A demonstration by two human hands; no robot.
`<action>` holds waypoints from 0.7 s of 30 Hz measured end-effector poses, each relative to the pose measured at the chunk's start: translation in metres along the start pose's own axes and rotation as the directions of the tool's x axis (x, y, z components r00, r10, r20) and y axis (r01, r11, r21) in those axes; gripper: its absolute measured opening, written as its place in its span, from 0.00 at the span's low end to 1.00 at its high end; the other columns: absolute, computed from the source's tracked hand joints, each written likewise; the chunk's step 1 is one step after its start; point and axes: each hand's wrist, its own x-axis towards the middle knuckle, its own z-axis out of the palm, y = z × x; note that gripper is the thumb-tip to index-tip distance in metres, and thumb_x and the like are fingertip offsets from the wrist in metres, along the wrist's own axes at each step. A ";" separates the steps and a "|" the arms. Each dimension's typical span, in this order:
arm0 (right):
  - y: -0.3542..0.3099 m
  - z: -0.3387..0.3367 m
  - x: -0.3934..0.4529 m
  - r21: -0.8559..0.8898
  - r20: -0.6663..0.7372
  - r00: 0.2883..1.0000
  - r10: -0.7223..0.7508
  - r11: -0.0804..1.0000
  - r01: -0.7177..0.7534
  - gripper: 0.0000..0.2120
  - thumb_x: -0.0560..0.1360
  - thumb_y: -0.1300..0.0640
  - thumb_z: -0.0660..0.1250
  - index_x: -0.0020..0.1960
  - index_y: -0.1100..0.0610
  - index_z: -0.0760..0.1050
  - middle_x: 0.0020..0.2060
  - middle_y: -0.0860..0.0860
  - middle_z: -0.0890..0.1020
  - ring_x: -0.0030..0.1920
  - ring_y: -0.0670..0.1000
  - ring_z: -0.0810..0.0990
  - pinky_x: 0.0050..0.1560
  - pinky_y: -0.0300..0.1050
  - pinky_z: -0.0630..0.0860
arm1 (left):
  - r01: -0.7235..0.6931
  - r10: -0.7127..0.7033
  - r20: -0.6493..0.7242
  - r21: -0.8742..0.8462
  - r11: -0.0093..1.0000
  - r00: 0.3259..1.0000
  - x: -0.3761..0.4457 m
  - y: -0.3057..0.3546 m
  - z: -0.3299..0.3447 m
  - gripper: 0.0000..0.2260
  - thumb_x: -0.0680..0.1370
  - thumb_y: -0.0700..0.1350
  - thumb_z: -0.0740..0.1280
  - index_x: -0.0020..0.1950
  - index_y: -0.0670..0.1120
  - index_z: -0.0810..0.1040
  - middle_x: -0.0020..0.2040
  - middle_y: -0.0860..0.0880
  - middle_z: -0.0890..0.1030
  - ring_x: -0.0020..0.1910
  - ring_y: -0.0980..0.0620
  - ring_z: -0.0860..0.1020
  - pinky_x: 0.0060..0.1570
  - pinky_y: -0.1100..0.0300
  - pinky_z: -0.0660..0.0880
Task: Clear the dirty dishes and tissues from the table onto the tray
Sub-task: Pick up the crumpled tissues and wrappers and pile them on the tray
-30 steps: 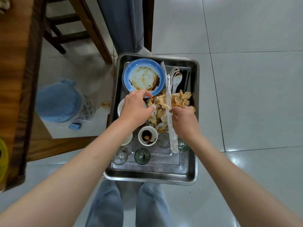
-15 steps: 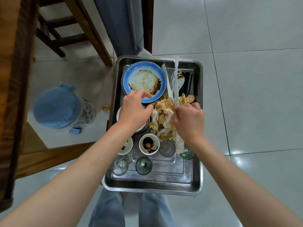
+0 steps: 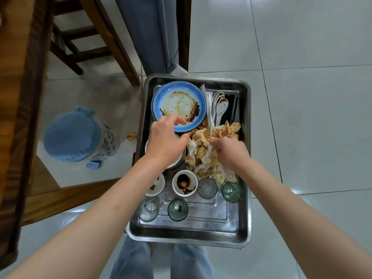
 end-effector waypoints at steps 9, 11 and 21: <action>-0.001 0.010 -0.009 -0.050 -0.039 0.998 -0.053 0.997 0.051 0.34 0.73 0.69 0.56 0.76 0.53 0.52 0.64 0.55 0.76 0.75 0.56 0.52 0.70 0.64 0.53 | 0.003 -0.003 0.002 -0.015 1.000 1.000 -0.004 0.000 0.002 0.10 0.74 0.45 0.69 0.55 0.51 0.74 0.56 0.50 0.75 0.59 0.50 0.71 0.55 0.61 0.65; 0.000 0.011 -0.010 -0.058 -0.031 0.997 -0.076 0.996 0.075 0.30 0.73 0.69 0.56 0.73 0.52 0.62 0.70 0.52 0.70 0.75 0.57 0.53 0.70 0.65 0.52 | 0.007 -0.007 -0.001 -0.020 1.000 1.000 -0.005 0.000 0.003 0.10 0.74 0.46 0.69 0.55 0.51 0.74 0.56 0.50 0.75 0.59 0.50 0.71 0.54 0.61 0.65; 0.007 0.013 -0.018 -0.099 -0.323 0.937 -0.135 0.989 0.108 0.08 0.74 0.59 0.64 0.39 0.59 0.80 0.38 0.51 0.78 0.39 0.52 0.71 0.37 0.45 0.72 | 0.017 -0.016 0.005 -0.025 1.000 1.000 -0.006 0.000 0.004 0.11 0.74 0.46 0.69 0.55 0.51 0.74 0.56 0.51 0.75 0.59 0.51 0.71 0.52 0.61 0.64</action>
